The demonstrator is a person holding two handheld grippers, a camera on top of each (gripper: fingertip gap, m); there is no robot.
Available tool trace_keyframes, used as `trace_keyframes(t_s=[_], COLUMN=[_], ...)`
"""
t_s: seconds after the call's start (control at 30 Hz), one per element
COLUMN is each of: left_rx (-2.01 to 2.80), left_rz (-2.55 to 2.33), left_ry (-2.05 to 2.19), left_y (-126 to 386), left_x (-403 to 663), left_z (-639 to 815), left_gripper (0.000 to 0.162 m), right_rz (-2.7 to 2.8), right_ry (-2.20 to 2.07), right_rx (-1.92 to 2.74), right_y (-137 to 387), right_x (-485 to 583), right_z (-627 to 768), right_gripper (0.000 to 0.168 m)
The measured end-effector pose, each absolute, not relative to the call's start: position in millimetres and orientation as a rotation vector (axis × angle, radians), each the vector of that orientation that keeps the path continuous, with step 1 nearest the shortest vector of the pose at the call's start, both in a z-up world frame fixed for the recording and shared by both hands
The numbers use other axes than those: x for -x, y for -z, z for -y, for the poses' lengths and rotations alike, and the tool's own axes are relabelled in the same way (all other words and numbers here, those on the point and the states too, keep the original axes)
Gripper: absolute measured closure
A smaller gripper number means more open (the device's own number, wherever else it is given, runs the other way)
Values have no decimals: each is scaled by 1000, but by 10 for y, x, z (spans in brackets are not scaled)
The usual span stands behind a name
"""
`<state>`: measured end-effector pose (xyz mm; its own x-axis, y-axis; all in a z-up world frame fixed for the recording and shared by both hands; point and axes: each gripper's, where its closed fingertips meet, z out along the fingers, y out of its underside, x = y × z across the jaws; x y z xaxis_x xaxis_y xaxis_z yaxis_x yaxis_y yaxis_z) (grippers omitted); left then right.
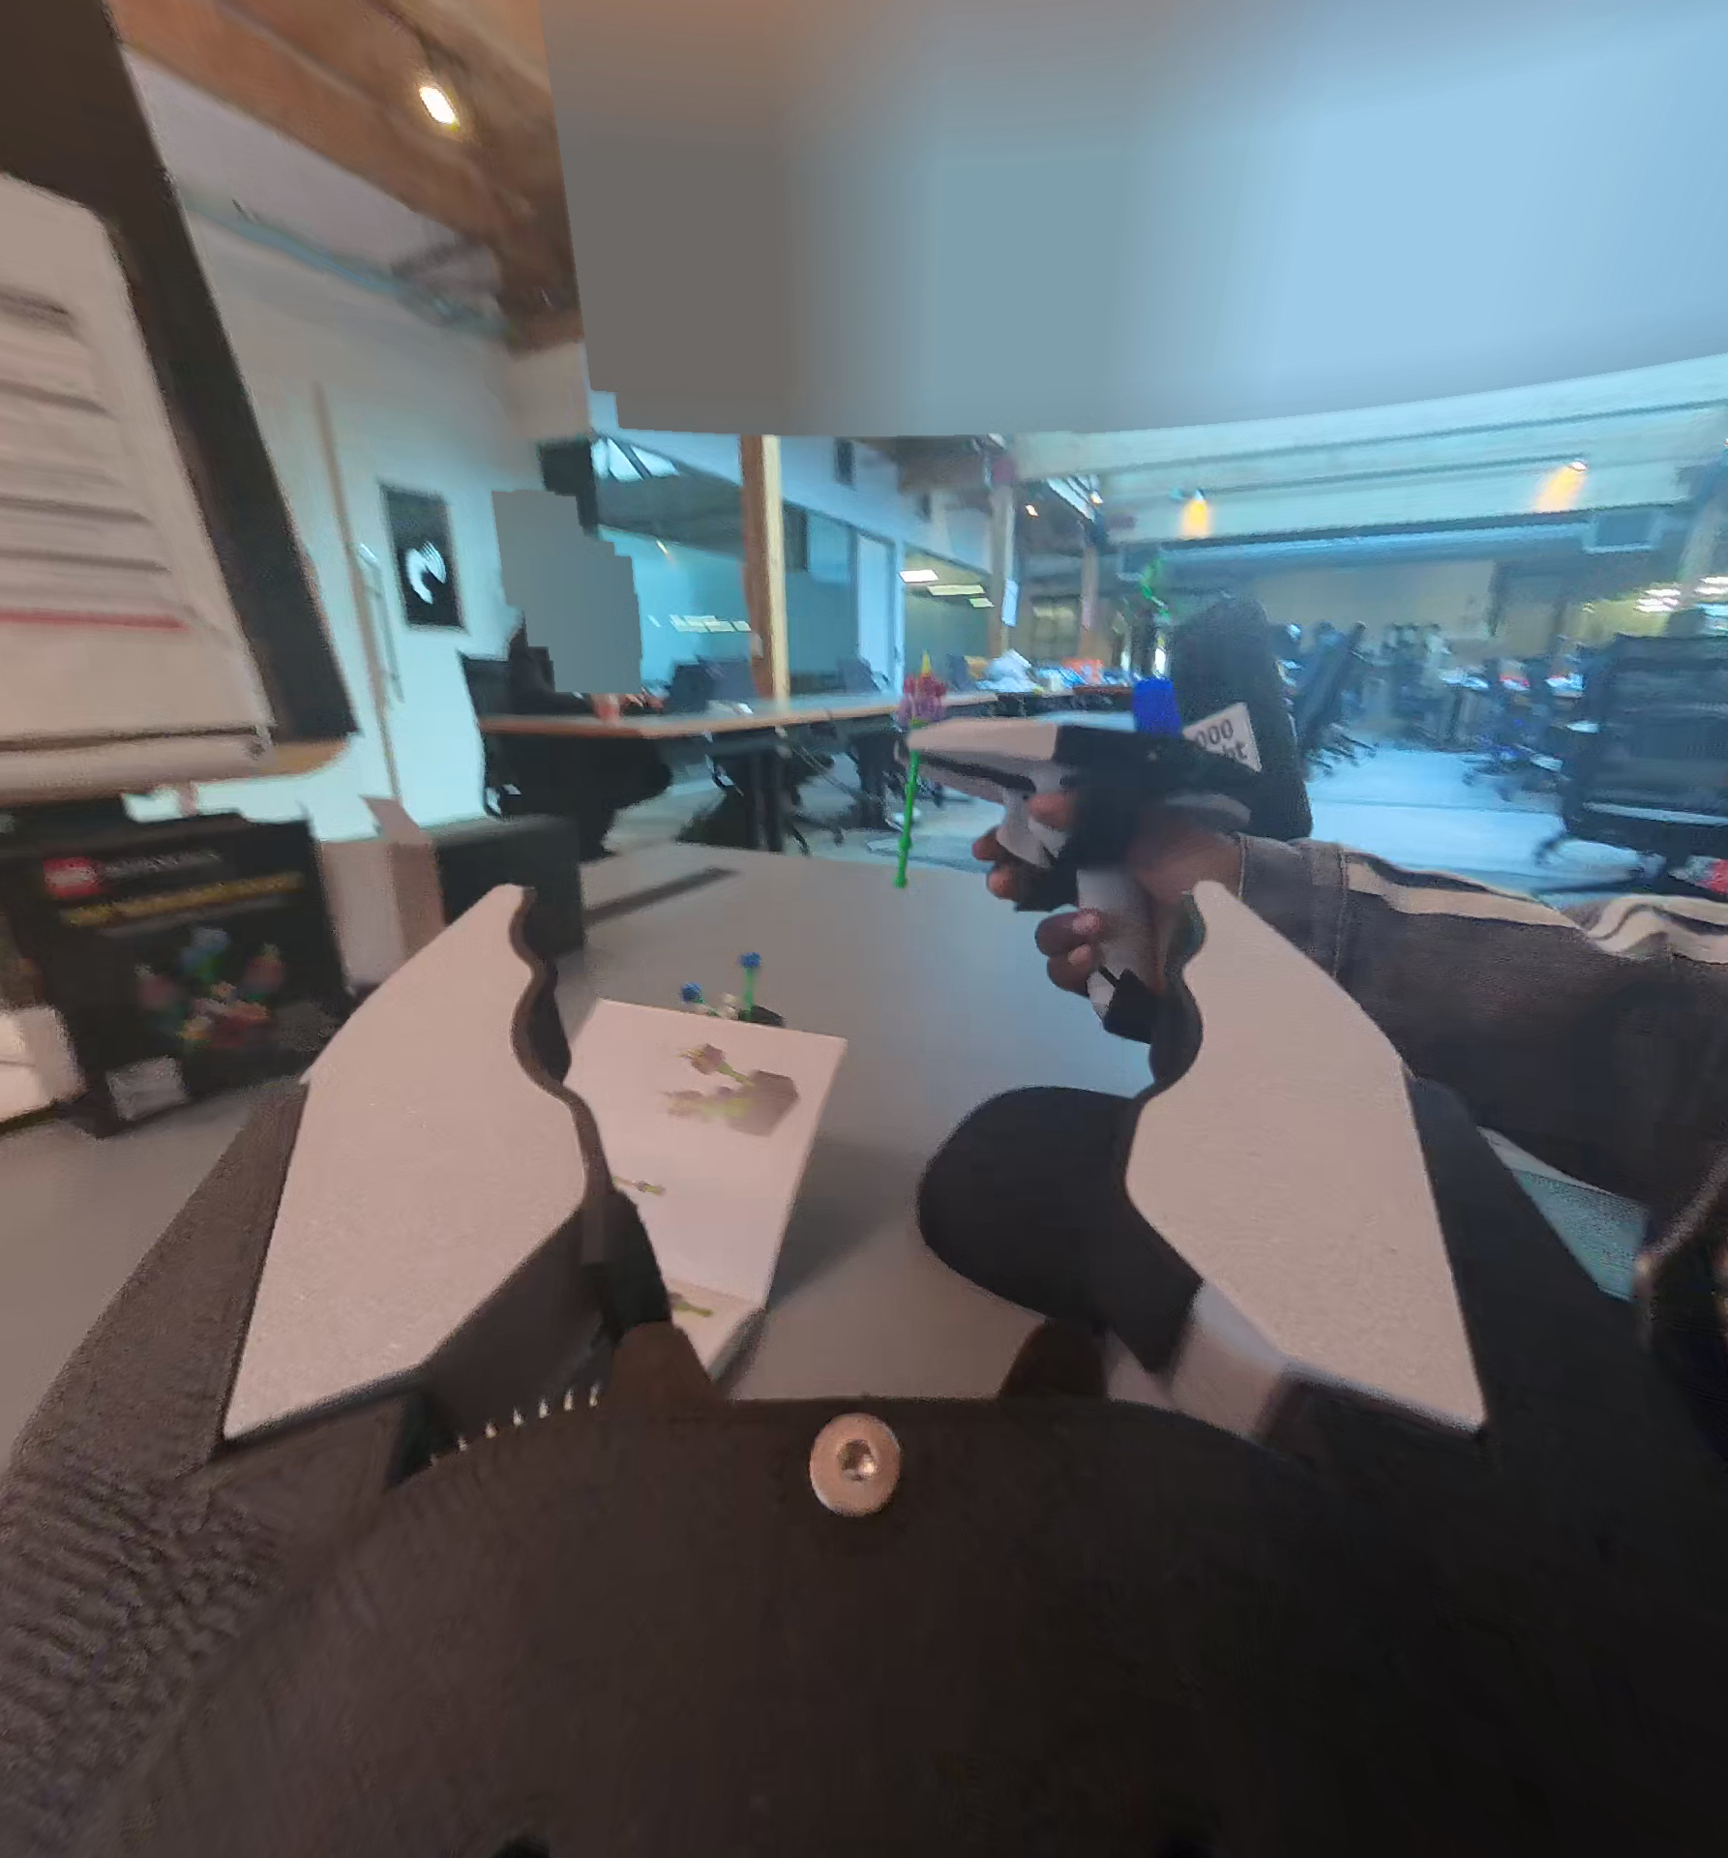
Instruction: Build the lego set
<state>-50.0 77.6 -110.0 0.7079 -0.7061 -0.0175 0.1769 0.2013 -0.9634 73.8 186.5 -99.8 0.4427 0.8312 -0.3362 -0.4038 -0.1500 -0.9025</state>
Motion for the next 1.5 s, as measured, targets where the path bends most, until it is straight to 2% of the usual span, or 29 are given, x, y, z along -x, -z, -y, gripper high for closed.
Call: trace_keyframes(t_s=[0.07,0.23,0.43,1.3,1.4,1.5], left_rx=[1176,1021,1028,1030,1032,1048], left_rz=[-507,-482,-446,-368,-373,-381], left_ry=[608,515,522,568,561,564], left_y=[1070,965,1017,1019,1026,1051], left_x=[586,662,718,842,839,823], left_z=[-791,-779,-827,-882,-881,-896], left_gripper=[38,25,25,26,26,26], right_rz=[434,453,494,640,638,642], right_ry=[-1011,-968,-862,-717,-727,-752], right_rx=[1318,1368,1497,1791,1769,1744], right_y=[1036,1306,1679,2145,2098,2025], right_x=[-841,-764,-648,-561,-565,-565], right_z=[-2109,-2540,-2796,-2892,-2864,-2827], right_gripper=[161,161,162,157,153,142])
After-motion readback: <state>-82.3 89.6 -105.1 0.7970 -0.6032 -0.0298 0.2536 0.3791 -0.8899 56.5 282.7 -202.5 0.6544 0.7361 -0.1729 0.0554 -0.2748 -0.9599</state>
